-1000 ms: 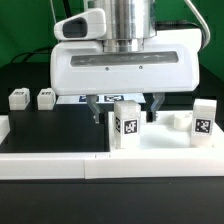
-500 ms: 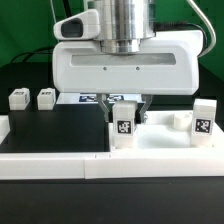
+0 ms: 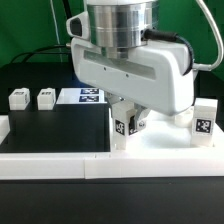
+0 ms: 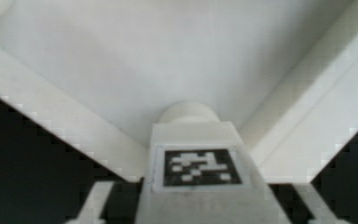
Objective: Assemble square table
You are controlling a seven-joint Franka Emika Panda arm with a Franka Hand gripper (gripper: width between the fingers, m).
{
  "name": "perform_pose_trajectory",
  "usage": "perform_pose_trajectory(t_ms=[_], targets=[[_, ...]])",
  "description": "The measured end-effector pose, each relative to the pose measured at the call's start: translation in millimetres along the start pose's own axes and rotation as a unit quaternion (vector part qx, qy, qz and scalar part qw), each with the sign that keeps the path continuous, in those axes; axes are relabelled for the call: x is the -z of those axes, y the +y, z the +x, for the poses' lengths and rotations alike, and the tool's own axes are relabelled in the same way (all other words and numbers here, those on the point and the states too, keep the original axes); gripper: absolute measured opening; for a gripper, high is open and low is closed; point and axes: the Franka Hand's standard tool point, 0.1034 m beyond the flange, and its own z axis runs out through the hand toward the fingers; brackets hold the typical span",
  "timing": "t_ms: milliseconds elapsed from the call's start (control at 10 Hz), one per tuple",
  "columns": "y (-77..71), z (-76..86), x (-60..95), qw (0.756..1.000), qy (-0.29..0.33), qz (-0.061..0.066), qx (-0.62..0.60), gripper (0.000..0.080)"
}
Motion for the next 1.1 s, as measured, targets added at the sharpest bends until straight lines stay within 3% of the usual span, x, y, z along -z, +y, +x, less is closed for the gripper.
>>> perform_pose_trajectory(t_ms=[300,400,600,700,1100], targets=[[-1.8,-1.2,-1.0,0.978,-0.017,0.007,-0.207,0.0290],[-2.6,-1.6,-1.0,0.964,-0.018,0.007,-0.267,0.0290],[-1.7,-2.0,-0.8,0.920,-0.006,0.024,-0.392,0.0290],[2.1,-2.3,-1.6,0.917,0.001,0.030,-0.398,0.0290],[2.9,-1.9,-1.6,0.877,0.002,0.029,-0.479,0.0292]])
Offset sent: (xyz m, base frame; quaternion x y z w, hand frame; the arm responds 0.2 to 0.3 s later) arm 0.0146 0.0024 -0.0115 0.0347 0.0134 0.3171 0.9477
